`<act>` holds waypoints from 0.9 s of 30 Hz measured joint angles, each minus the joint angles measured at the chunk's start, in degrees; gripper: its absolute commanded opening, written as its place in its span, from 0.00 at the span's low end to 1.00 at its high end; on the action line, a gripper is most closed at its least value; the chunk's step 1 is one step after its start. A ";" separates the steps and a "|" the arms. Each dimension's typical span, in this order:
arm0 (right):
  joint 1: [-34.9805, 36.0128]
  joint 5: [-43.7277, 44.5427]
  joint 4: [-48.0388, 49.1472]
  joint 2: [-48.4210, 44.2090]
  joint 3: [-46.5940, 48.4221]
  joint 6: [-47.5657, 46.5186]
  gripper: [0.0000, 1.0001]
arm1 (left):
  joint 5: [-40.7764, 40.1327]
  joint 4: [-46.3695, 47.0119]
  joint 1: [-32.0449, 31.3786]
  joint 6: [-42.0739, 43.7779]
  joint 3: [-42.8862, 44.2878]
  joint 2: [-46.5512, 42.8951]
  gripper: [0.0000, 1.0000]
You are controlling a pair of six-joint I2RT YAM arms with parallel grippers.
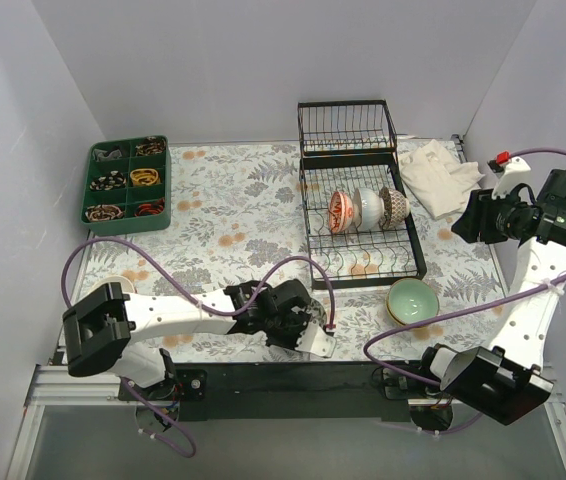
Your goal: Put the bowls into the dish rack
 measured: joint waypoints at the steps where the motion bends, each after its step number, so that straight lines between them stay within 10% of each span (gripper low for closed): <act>1: 0.00 0.02 0.00 0.22 0.28 0.04 0.54 | -0.66 0.13 -0.17 0.31 0.22 -0.59 0.00; 14: 0.00 1.79 -0.90 4.83 3.85 0.24 0.54 | 2.40 -12.63 13.90 -5.73 21.81 -1.73 0.00; 27: 0.00 8.81 -1.51 7.61 4.00 1.33 0.53 | 20.26 26.56 33.94 -50.56 35.32 17.59 0.00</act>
